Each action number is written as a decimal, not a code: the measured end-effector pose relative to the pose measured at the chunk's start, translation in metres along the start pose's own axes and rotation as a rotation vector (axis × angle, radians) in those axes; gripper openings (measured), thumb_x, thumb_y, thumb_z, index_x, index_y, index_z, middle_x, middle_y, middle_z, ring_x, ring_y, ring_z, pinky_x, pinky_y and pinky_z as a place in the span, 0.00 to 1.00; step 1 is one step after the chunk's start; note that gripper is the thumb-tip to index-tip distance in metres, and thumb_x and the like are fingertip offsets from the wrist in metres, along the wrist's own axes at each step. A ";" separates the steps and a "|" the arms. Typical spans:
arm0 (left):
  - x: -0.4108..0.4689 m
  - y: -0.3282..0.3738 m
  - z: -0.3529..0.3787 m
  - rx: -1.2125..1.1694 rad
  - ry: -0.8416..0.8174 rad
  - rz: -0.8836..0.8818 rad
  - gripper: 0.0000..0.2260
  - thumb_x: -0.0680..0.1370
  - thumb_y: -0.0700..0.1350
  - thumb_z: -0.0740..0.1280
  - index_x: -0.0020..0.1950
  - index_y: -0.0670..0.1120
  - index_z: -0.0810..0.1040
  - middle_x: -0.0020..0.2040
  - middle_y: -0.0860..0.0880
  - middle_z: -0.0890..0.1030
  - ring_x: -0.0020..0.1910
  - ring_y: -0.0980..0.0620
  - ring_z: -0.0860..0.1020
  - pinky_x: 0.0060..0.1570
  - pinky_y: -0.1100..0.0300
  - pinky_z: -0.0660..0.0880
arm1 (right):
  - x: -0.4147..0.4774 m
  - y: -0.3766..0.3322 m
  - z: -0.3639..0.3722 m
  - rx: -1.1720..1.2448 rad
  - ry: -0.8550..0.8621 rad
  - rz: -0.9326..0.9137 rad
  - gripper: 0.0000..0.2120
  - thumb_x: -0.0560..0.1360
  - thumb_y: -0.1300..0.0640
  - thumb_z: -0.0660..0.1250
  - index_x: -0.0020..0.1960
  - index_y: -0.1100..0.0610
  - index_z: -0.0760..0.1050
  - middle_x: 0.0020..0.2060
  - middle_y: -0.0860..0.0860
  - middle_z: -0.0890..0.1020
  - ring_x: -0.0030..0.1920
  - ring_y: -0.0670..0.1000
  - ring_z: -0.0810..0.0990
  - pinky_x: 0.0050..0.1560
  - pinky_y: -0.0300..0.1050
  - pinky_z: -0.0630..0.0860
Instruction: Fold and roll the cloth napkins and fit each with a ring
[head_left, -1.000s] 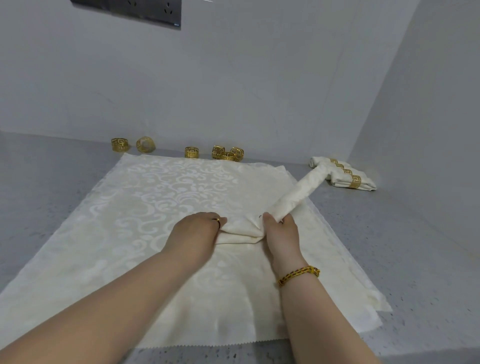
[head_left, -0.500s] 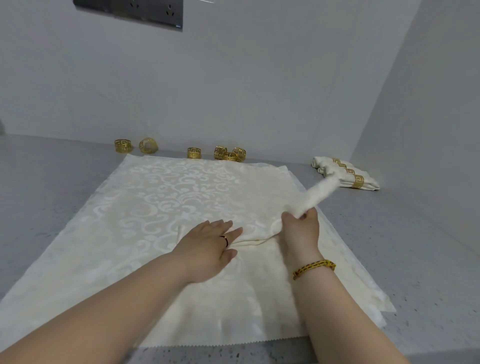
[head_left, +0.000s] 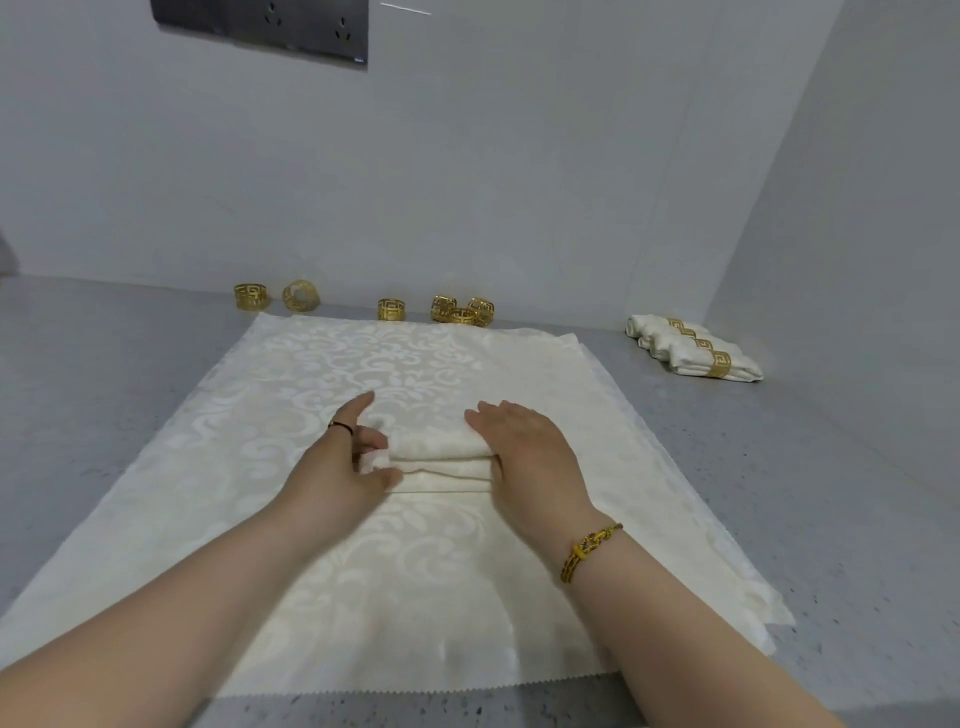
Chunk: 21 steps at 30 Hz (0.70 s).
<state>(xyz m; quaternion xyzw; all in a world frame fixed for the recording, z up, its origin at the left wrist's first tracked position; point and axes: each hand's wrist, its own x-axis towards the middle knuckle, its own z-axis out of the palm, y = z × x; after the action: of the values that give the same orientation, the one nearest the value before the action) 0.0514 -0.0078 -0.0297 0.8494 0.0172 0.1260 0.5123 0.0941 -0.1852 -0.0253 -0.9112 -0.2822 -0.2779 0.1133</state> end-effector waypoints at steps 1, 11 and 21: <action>0.001 -0.003 -0.003 -0.007 -0.027 -0.003 0.36 0.72 0.36 0.69 0.73 0.55 0.54 0.50 0.54 0.73 0.52 0.54 0.73 0.44 0.70 0.67 | 0.002 -0.005 0.000 -0.028 -0.015 -0.026 0.23 0.53 0.66 0.64 0.47 0.55 0.82 0.42 0.50 0.85 0.42 0.52 0.84 0.40 0.48 0.80; 0.000 -0.010 -0.002 0.240 -0.010 0.204 0.16 0.79 0.44 0.58 0.68 0.51 0.69 0.70 0.54 0.63 0.64 0.60 0.65 0.55 0.71 0.58 | 0.000 -0.023 0.007 0.111 -0.346 -0.035 0.23 0.76 0.63 0.51 0.71 0.58 0.60 0.70 0.54 0.67 0.70 0.53 0.64 0.72 0.46 0.52; -0.002 -0.011 -0.008 0.654 -0.043 0.296 0.28 0.73 0.57 0.45 0.65 0.51 0.73 0.74 0.53 0.58 0.74 0.54 0.55 0.69 0.64 0.48 | -0.010 0.010 -0.020 -0.031 -0.588 -0.092 0.23 0.81 0.56 0.50 0.74 0.54 0.51 0.75 0.49 0.54 0.74 0.48 0.53 0.72 0.37 0.45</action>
<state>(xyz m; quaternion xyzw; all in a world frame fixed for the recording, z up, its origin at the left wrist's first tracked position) 0.0489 0.0044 -0.0364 0.9641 -0.0773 0.1687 0.1900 0.0841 -0.2055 -0.0155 -0.9405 -0.3395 -0.0113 0.0000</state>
